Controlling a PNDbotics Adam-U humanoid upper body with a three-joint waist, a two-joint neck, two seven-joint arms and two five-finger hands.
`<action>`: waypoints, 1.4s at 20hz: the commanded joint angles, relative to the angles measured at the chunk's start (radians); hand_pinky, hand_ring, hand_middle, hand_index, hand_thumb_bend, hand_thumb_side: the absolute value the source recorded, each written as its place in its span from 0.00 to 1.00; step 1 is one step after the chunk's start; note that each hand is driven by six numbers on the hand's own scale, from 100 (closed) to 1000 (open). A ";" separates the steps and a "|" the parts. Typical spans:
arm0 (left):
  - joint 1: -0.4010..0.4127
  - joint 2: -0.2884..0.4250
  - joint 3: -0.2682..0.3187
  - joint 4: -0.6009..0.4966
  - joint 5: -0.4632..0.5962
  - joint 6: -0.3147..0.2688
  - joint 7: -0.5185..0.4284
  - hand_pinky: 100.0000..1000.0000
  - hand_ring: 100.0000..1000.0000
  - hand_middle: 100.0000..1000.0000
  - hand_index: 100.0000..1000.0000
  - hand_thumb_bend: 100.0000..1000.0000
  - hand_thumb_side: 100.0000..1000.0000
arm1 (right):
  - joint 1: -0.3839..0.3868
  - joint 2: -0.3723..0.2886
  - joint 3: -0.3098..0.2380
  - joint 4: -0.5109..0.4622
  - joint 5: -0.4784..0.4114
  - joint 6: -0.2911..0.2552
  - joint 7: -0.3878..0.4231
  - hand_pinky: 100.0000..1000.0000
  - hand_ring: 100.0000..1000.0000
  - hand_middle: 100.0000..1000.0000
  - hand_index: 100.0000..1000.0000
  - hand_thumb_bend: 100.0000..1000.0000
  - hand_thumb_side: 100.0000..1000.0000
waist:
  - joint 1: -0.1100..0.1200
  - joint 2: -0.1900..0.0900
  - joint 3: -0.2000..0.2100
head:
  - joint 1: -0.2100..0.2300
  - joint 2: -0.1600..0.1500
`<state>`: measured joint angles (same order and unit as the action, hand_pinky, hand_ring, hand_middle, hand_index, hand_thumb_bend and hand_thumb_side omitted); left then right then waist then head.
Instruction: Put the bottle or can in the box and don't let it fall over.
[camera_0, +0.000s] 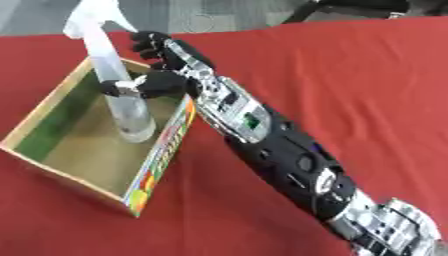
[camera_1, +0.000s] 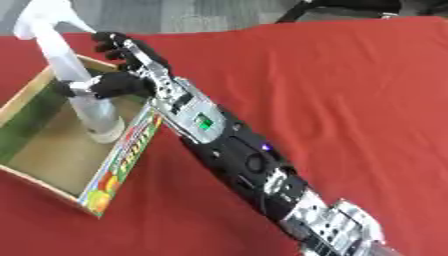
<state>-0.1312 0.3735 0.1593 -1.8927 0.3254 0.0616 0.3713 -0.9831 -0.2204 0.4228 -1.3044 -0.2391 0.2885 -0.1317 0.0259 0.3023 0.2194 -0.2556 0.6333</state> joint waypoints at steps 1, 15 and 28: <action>0.003 0.040 0.016 -0.013 -0.004 -0.003 0.007 0.80 0.77 0.75 0.79 0.30 0.75 | -0.006 -0.037 0.000 -0.070 -0.027 0.020 -0.013 0.91 0.90 0.80 0.89 0.68 0.08 | 0.004 -0.031 -0.005 | 0.015 0.013; 0.032 0.052 0.023 -0.008 -0.012 -0.003 0.014 0.80 0.76 0.75 0.79 0.30 0.75 | 0.075 -0.143 -0.045 -0.184 -0.100 0.023 -0.033 0.90 0.90 0.81 0.89 0.66 0.06 | 0.001 -0.066 -0.061 | 0.058 0.045; 0.043 0.064 0.035 -0.009 -0.020 -0.007 0.023 0.80 0.76 0.76 0.79 0.30 0.75 | 0.175 -0.293 -0.106 -0.390 -0.156 0.040 -0.069 0.87 0.90 0.85 0.90 0.60 0.12 | -0.009 -0.079 -0.101 | 0.097 0.045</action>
<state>-0.0854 0.4009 0.1781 -1.8867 0.3118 0.0565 0.3878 -0.7964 -0.4743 0.3405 -1.6616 -0.3990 0.3340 -0.1983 0.0129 0.2493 0.1137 -0.1694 0.6836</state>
